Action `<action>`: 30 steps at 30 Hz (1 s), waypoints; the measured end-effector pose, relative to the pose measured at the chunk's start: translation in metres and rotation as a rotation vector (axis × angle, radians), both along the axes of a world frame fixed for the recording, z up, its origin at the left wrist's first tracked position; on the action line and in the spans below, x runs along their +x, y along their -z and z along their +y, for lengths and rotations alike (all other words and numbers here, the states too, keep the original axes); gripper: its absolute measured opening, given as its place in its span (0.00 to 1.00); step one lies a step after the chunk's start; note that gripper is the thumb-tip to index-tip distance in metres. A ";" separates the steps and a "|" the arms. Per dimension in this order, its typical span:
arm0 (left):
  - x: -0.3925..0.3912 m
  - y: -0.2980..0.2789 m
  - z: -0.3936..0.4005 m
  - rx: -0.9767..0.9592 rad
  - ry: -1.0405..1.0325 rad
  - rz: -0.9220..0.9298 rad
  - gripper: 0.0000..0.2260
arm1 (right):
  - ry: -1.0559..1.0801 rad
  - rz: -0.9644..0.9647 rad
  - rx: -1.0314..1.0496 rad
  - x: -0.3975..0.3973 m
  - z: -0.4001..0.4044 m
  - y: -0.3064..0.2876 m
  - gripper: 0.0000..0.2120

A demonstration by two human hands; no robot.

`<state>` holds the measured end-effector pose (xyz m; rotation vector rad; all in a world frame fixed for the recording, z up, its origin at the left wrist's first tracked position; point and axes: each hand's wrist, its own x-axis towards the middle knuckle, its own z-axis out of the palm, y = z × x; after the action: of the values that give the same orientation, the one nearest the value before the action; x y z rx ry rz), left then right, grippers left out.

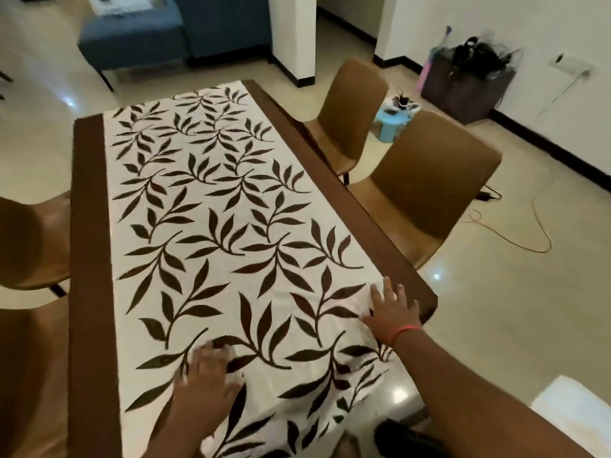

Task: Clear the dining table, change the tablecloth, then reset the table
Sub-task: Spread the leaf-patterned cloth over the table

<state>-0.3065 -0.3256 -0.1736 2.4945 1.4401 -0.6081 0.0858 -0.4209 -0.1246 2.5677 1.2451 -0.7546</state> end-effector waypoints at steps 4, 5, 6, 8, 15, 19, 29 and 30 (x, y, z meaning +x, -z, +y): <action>0.060 -0.025 0.012 0.057 -0.014 -0.019 0.36 | -0.066 -0.006 0.055 0.031 0.009 -0.008 0.41; 0.071 -0.032 0.016 0.066 -0.027 -0.034 0.37 | -0.099 -0.007 0.082 0.033 0.017 -0.012 0.41; 0.083 -0.041 0.018 0.082 -0.029 -0.047 0.38 | -0.132 -0.002 0.112 0.034 0.025 -0.017 0.41; 0.103 -0.052 0.024 0.145 -0.038 -0.108 0.38 | -0.194 0.013 0.178 0.032 0.045 -0.029 0.41; 0.146 -0.107 0.031 0.267 -0.063 -0.128 0.37 | -0.358 0.034 0.339 0.010 0.096 -0.070 0.42; 0.146 -0.117 0.033 0.276 -0.092 -0.123 0.38 | -0.370 0.060 0.379 0.006 0.098 -0.078 0.42; 0.204 -0.100 0.026 0.181 0.107 -0.065 0.39 | -0.099 0.135 0.298 0.052 0.007 -0.040 0.44; 0.212 -0.094 0.021 0.159 0.136 -0.066 0.38 | -0.059 0.127 0.281 0.058 -0.008 -0.035 0.44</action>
<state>-0.0942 -0.3046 -0.0801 2.7252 1.3535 -0.4441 0.1441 -0.4289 -0.0898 2.7209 1.5608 -0.7912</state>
